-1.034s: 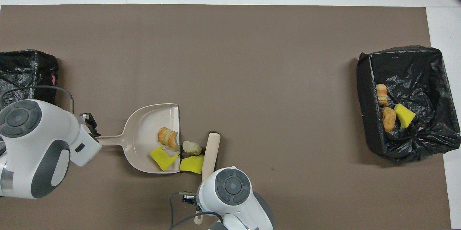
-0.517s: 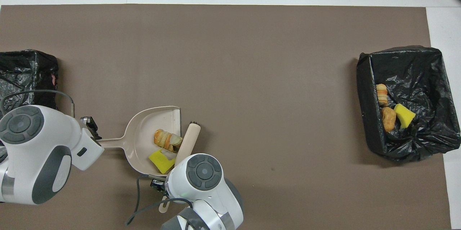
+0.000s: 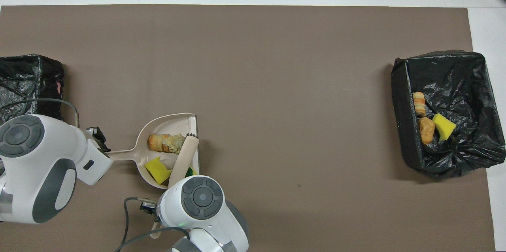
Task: Sweep and dump trash in bin
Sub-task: 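Sweep the remaining trash pieces into the dustpan with the right gripper, then carry the loaded dustpan with the left gripper over the nearer bin, then tip the dustpan with the left gripper to dump trash into the bin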
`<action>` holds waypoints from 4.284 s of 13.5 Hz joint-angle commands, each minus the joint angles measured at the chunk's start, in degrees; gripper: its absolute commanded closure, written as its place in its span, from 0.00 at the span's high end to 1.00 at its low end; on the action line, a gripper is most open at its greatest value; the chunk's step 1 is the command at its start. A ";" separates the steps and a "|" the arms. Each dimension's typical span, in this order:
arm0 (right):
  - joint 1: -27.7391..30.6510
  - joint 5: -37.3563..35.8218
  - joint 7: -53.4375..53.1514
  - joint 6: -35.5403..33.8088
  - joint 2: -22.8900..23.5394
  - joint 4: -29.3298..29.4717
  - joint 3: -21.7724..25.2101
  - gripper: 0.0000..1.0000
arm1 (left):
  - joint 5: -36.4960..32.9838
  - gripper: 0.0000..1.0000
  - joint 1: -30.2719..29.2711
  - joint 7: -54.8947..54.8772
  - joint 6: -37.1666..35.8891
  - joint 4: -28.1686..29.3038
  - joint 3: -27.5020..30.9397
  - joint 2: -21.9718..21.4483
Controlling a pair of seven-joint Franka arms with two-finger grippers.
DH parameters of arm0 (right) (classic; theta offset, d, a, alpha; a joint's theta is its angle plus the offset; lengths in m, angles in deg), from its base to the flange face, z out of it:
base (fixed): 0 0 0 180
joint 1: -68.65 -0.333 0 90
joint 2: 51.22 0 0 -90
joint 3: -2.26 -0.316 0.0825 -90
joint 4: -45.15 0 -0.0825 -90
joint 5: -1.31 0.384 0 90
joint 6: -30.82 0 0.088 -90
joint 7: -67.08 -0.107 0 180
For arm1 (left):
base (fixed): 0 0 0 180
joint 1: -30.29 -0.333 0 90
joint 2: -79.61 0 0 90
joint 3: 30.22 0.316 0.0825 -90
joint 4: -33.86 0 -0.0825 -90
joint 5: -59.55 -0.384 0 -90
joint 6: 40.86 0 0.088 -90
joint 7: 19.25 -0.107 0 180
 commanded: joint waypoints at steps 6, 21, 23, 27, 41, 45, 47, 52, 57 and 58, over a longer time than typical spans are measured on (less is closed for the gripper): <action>-0.61 -2.02 -0.26 0.06 -0.98 0.40 0.06 0.00 | 4.62 0.00 -1.78 1.55 0.49 -0.74 0.34 -0.87; 10.72 -5.90 7.81 -20.05 -11.87 -3.01 0.15 0.00 | 9.89 0.00 -3.71 3.14 1.19 -0.65 0.34 -0.87; 12.13 -6.34 8.87 -22.95 -14.59 -7.58 0.32 0.00 | 10.24 0.00 -3.80 3.40 1.28 -0.65 0.34 -0.87; 17.65 -12.23 15.97 -32.10 -21.36 -19.26 0.32 0.00 | 12.16 0.00 -7.03 4.19 1.72 -1.61 0.34 -0.87; 7.93 -10.48 13.72 -20.70 -25.08 -30.54 -0.29 0.00 | 14.46 0.00 -21.89 32.67 -16.64 -22.53 0.60 0.54; 4.58 -9.51 11.17 -16.56 -22.00 -30.54 -0.29 0.00 | 11.40 0.00 -31.55 32.67 -17.53 -24.55 1.13 1.33; 4.57 -9.42 10.46 -15.85 -21.73 -30.54 -0.29 0.00 | 6.92 0.00 -34.20 32.67 -17.88 -26.04 1.30 2.11; 4.66 -9.33 10.99 -15.23 -20.59 -31.07 -0.29 0.22 | -6.60 0.00 -37.46 32.32 -24.29 -34.04 1.31 7.20; 6.32 -9.42 11.95 -15.75 -18.92 -29.49 -0.20 0.52 | -18.12 0.00 -37.20 31.17 -26.05 -36.16 1.31 8.97; 7.11 -9.42 11.78 -16.02 -18.22 -28.44 -0.12 0.60 | -19.36 0.00 -36.76 30.04 -26.05 -36.33 1.31 9.76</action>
